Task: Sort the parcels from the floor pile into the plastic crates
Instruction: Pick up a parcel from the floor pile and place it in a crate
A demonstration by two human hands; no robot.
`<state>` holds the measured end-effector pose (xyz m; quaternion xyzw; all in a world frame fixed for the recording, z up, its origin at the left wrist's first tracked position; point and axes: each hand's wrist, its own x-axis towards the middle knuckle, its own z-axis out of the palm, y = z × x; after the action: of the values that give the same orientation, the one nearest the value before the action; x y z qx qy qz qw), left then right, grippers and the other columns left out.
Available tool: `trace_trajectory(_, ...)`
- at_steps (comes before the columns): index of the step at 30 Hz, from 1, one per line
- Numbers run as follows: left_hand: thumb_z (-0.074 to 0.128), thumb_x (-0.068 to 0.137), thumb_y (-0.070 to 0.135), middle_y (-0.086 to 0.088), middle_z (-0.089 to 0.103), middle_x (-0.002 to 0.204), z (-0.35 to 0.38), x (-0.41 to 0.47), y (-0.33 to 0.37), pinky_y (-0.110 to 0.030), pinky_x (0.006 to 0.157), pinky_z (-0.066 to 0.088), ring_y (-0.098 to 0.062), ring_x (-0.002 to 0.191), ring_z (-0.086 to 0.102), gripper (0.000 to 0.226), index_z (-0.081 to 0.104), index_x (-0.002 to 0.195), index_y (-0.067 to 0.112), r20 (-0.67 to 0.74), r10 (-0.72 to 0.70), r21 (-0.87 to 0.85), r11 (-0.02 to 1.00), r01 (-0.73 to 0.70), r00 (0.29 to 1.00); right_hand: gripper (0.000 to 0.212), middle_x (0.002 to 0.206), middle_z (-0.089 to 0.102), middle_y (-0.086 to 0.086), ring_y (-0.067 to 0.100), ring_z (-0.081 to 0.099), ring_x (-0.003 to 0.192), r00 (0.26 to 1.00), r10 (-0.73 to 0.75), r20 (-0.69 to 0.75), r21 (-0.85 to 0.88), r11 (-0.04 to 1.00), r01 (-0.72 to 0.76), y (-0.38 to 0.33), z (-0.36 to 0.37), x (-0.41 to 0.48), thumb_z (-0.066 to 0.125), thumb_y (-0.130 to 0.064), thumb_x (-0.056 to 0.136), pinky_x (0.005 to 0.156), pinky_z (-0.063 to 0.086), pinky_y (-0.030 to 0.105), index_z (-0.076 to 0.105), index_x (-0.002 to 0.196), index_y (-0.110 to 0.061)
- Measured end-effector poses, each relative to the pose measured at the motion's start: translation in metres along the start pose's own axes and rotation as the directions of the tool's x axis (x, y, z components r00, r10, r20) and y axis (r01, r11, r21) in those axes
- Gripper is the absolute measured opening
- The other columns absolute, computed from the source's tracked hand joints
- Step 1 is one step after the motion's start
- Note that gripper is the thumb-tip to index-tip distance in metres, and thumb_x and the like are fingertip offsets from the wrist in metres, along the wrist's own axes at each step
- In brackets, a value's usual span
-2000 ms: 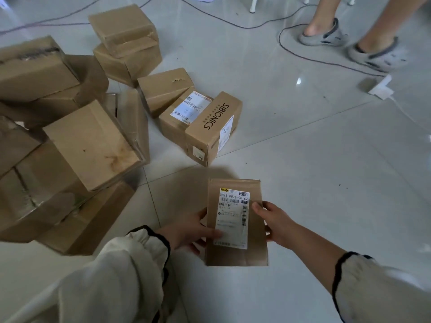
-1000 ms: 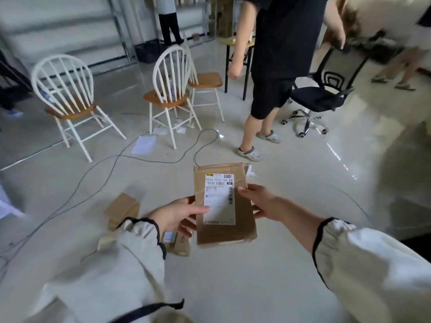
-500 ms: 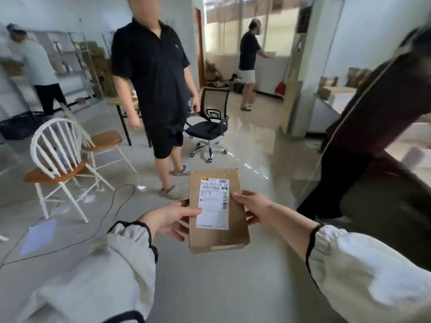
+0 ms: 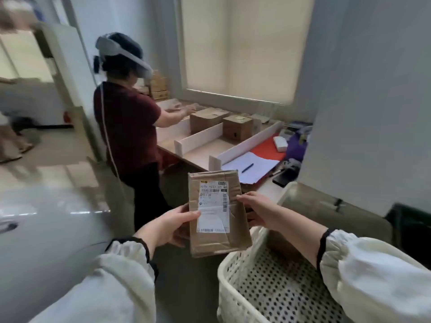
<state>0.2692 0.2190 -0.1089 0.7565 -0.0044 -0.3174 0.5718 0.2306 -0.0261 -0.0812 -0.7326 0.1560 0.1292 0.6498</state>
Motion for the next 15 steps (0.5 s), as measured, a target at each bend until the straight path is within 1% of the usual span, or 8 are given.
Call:
trace_trajectory(3,0.077,0.069,0.049,-0.004,0.068,0.116,0.077,0.052,0.027,-0.056,0.091,0.05,-0.033,0.104,0.065,0.075,0.041,0.134,0.049,0.173,-0.002,0.095,0.995,-0.014,0.985,0.023,0.109,0.059,0.005,0.021,0.059,0.093,0.989,0.05,-0.142,0.112,0.993,-0.034,0.029,-0.082,-0.015,0.054,-0.029,0.095,0.074,0.053,0.036,0.051,0.114,-0.016)
trace_trajectory(5,0.081,0.056,0.053,-0.004,0.065,0.12,0.123,0.08,0.04,-0.054,0.091,0.051,-0.032,0.106,0.064,0.088,0.037,0.132,0.055,0.285,-0.035,0.158,0.987,-0.011,0.958,0.022,0.104,0.058,0.003,0.017,0.057,0.088,0.965,0.097,-0.242,0.192,0.98,-0.051,0.052,-0.122,-0.026,0.055,-0.025,0.094,0.067,0.049,0.03,0.05,0.113,-0.017)
trace_trajectory(6,0.081,0.055,0.053,-0.003,0.064,0.122,0.144,0.093,0.045,-0.054,0.092,0.05,-0.032,0.108,0.063,0.085,0.038,0.128,0.059,0.337,-0.055,0.185,0.983,-0.009,0.94,0.022,0.105,0.058,0.003,0.017,0.057,0.09,0.951,0.121,-0.286,0.23,0.972,-0.054,0.064,-0.139,-0.029,0.056,-0.024,0.094,0.07,0.049,0.031,0.05,0.114,-0.017)
trace_trajectory(8,0.078,0.061,0.05,0.0,0.063,0.121,0.184,0.119,0.051,-0.055,0.092,0.05,-0.03,0.11,0.061,0.074,0.04,0.123,0.06,0.425,-0.095,0.24,0.971,-0.011,0.9,0.02,0.103,0.06,0.004,0.018,0.057,0.091,0.917,0.182,-0.355,0.303,0.95,-0.071,0.089,-0.167,-0.036,0.055,-0.02,0.093,0.076,0.049,0.033,0.05,0.112,-0.018)
trace_trajectory(10,0.075,0.068,0.046,0.002,0.064,0.119,0.22,0.146,0.05,-0.055,0.092,0.05,-0.028,0.111,0.06,0.067,0.043,0.126,0.054,0.475,-0.133,0.291,0.957,-0.012,0.87,0.007,0.09,0.059,0.002,0.015,0.056,0.079,0.878,0.253,-0.406,0.396,0.915,-0.08,0.11,-0.188,-0.043,0.052,-0.015,0.095,0.068,0.048,0.029,0.051,0.101,-0.018)
trace_trajectory(11,0.075,0.071,0.045,0.002,0.064,0.118,0.236,0.158,0.049,-0.054,0.094,0.049,-0.027,0.11,0.06,0.066,0.043,0.129,0.051,0.491,-0.156,0.316,0.949,-0.009,0.857,0.005,0.086,0.058,0.001,0.013,0.056,0.075,0.854,0.291,-0.43,0.439,0.894,-0.084,0.121,-0.196,-0.044,0.051,-0.013,0.096,0.066,0.047,0.028,0.051,0.096,-0.019)
trace_trajectory(13,0.076,0.071,0.044,0.005,0.065,0.118,0.265,0.183,0.043,-0.051,0.098,0.046,-0.024,0.111,0.059,0.072,0.04,0.133,0.05,0.538,-0.206,0.35,0.937,0.005,0.817,0.004,0.089,0.061,0.003,0.016,0.058,0.078,0.803,0.373,-0.465,0.505,0.856,-0.105,0.147,-0.212,-0.04,0.051,-0.015,0.096,0.073,0.05,0.033,0.053,0.096,-0.019)
trace_trajectory(15,0.08,0.061,0.044,0.008,0.067,0.118,0.287,0.208,0.036,-0.05,0.103,0.042,-0.022,0.113,0.059,0.084,0.039,0.134,0.051,0.59,-0.254,0.376,0.927,0.017,0.766,0.01,0.1,0.065,0.008,0.024,0.062,0.093,0.756,0.436,-0.488,0.556,0.823,-0.115,0.168,-0.223,-0.033,0.051,-0.019,0.096,0.087,0.051,0.042,0.056,0.104,-0.018)
